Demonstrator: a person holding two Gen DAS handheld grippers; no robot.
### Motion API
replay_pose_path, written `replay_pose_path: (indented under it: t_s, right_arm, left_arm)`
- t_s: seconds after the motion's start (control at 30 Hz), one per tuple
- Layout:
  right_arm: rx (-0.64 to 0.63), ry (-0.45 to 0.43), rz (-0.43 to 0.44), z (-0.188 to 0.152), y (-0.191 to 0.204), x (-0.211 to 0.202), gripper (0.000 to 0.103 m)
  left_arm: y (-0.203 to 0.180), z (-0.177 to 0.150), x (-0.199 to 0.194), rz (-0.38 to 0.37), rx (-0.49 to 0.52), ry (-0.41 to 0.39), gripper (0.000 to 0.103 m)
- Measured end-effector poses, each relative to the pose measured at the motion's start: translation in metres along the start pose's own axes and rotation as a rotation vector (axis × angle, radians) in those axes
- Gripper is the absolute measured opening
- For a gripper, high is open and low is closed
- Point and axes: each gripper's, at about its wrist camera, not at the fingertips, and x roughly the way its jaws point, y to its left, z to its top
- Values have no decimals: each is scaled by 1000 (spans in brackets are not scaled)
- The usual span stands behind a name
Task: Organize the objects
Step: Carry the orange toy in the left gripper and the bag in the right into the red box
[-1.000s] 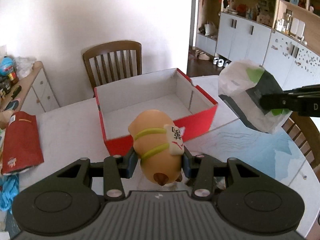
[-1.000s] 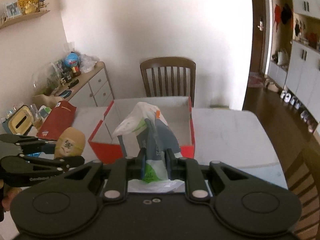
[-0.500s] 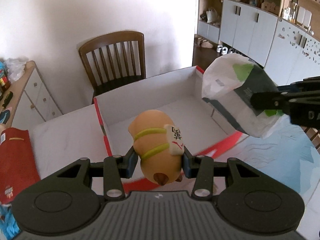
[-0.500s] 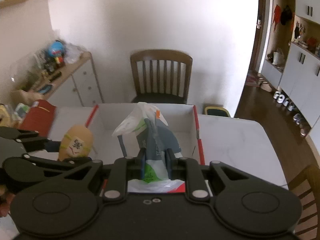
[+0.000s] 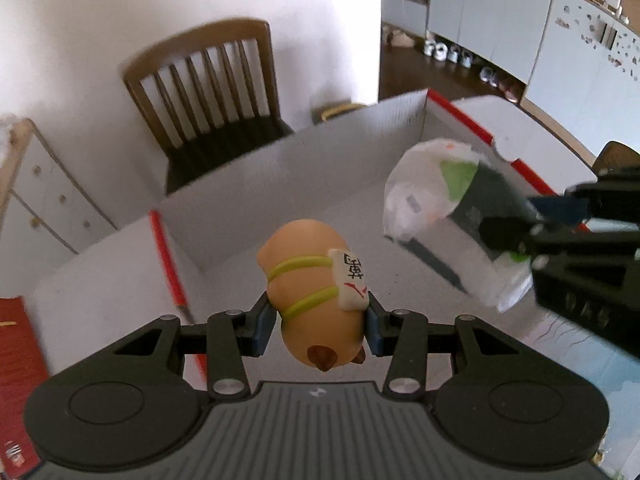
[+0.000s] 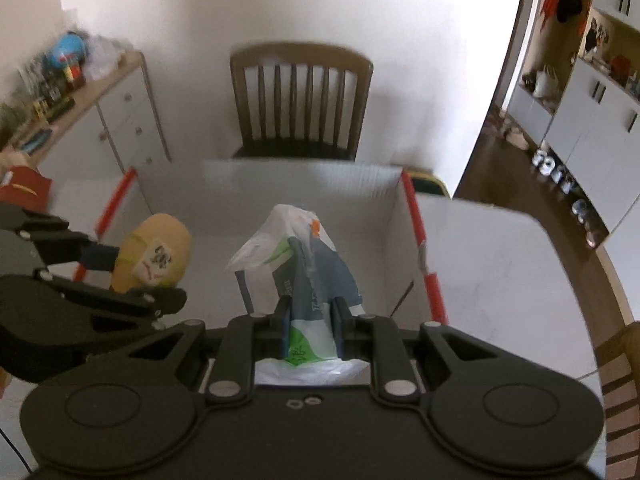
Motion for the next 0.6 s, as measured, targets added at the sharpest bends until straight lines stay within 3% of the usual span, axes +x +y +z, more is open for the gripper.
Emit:
replay_pose_path:
  t_s: [0.23,0.6]
  right_arm:
    - [-32,76,-44,-9,6,32,20]
    - [-59,160,-30,-14,17,59,23]
  left_arm:
    - [7,8,43,-25,4,82,44]
    - [11,23,87,-83,-3,187,45]
